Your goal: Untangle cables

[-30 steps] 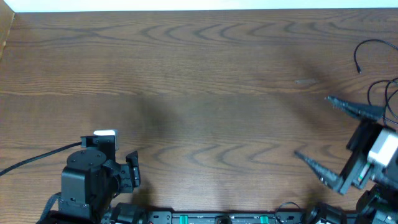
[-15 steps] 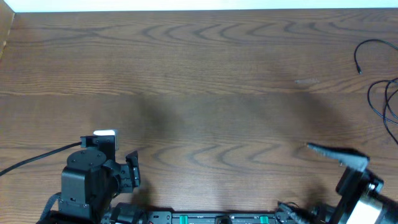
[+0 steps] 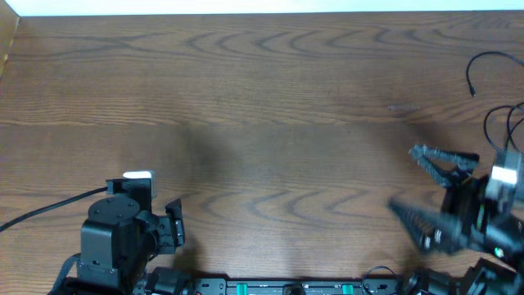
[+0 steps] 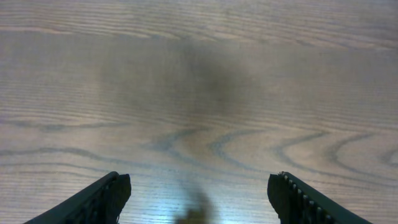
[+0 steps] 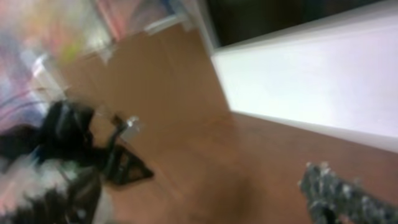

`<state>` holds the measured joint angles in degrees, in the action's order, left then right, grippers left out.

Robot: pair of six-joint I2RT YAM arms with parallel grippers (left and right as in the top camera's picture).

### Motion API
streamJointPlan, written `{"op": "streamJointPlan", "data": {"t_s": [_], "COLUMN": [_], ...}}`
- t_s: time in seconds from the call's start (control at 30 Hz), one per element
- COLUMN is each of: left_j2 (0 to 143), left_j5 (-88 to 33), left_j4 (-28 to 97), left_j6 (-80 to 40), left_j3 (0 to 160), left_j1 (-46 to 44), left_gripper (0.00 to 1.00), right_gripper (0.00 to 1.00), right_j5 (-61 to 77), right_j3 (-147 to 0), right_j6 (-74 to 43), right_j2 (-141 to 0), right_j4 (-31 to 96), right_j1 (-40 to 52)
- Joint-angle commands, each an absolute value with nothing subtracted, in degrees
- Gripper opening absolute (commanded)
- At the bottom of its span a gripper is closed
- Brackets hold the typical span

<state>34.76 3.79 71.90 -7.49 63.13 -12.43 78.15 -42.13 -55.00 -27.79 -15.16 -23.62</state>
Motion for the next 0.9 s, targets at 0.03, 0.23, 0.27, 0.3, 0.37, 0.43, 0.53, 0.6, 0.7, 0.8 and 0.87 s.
{"op": "streamJointPlan", "data": {"t_s": [0.03,0.23,0.27,0.3,0.37,0.43,0.53,0.6,0.7,0.8,0.87], "left_j2": [34.7,34.7,34.7,34.7,34.7,34.7,34.7,34.7,34.7,34.7,34.7], "left_j5": [4.5,4.5,4.5,4.5,4.5,4.5,4.5,4.5,4.5,4.5,4.5], "left_j4": [72.0,72.0,72.0,72.0,72.0,72.0,72.0,72.0,72.0,72.0,72.0], "left_j6": [-7.2,-7.4,-7.4,-7.4,-7.4,-7.4,-7.4,-7.4,-7.4,-7.4,-7.4], "left_j3": [63.0,63.0,63.0,63.0,63.0,63.0,63.0,63.0,63.0,63.0,63.0], "left_j1": [-12.2,-12.2,-12.2,-12.2,-12.2,-12.2,-12.2,-12.2,-12.2,-12.2,-12.2], "left_gripper": [0.76,0.76,0.76,0.76,0.76,0.76,0.76,0.76,0.76,0.76,0.76], "right_gripper": [0.99,0.99,0.99,0.99,0.99,0.99,0.99,0.99,0.99,0.99,0.99], "right_j5": [56.4,32.7,30.4,28.9,27.7,27.7,27.7,27.5,27.8,30.1,29.2], "right_j3": [-42.0,-42.0,-42.0,-42.0,-42.0,-42.0,-42.0,-42.0,-42.3,-43.6,-45.6], "right_j6": [-34.4,-28.0,-27.9,-27.4,-23.3,-16.2,-5.8,-0.1,3.9,5.0,5.0], "right_j2": [-27.8,-27.8,-27.8,-27.8,-27.8,-27.8,-27.8,-27.8,-27.8,-27.8,-27.8], "right_j4": [10.9,35.2,37.4,39.1,41.8,44.7,49.6,53.0,56.4,57.5,59.9], "right_j1": [-23.5,-20.8,-20.2,-19.8,-19.6,-19.6,-18.9,-17.3,-14.6,-11.1,-9.1]}}
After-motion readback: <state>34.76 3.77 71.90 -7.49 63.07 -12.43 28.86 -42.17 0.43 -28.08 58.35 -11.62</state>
